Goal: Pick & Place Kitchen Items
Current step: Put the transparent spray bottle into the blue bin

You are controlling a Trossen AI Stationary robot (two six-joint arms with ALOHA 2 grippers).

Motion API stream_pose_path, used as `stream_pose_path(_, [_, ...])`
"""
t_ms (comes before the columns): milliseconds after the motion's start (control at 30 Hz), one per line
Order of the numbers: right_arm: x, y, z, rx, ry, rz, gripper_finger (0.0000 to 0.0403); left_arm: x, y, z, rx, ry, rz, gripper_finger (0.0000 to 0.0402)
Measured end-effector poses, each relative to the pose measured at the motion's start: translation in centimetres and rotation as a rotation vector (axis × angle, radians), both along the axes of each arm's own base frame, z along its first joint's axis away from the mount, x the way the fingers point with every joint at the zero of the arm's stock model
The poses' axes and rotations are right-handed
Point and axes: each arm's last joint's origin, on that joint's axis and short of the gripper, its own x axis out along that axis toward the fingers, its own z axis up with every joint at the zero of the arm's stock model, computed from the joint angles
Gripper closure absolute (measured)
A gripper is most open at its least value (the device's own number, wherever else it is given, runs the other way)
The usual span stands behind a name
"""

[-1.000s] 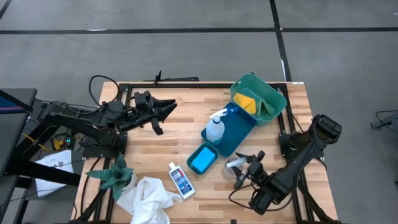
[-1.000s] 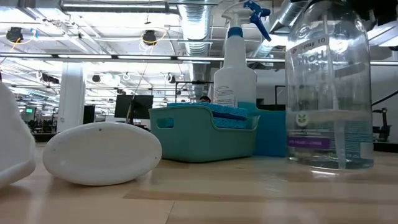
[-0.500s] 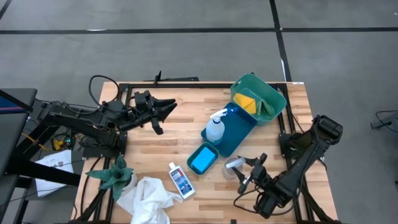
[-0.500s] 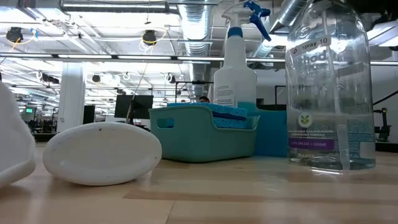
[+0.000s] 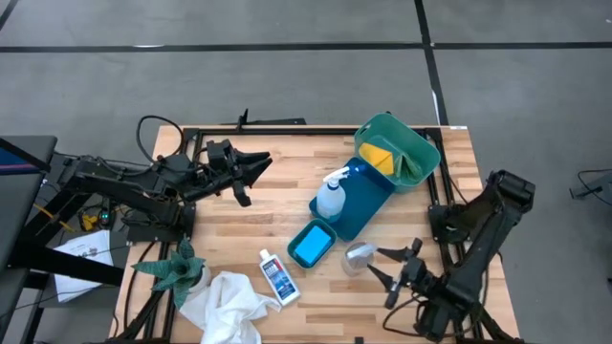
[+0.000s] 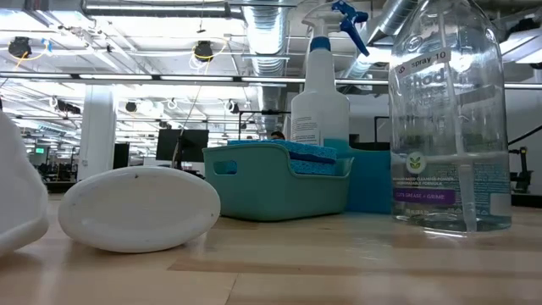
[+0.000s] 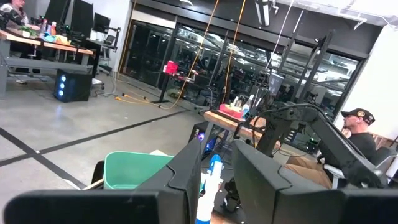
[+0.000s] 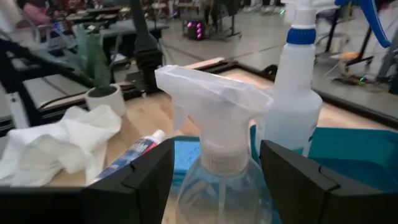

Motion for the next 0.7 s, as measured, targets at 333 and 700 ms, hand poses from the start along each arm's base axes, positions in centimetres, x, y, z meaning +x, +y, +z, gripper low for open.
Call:
stream_pose_path(333, [-4.4,-1.7,5.2,0.139,0.014,0.15,0.0175,0.0,-0.3,-0.1,0.008,0.01,-0.044,0.0314])
stream_pose_path(700, [-4.3,-6.1,10.7,0.012,0.227,0.449,0.0175,-0.1,-1.0,-0.1,0.077,0.036,-0.075,0.0314])
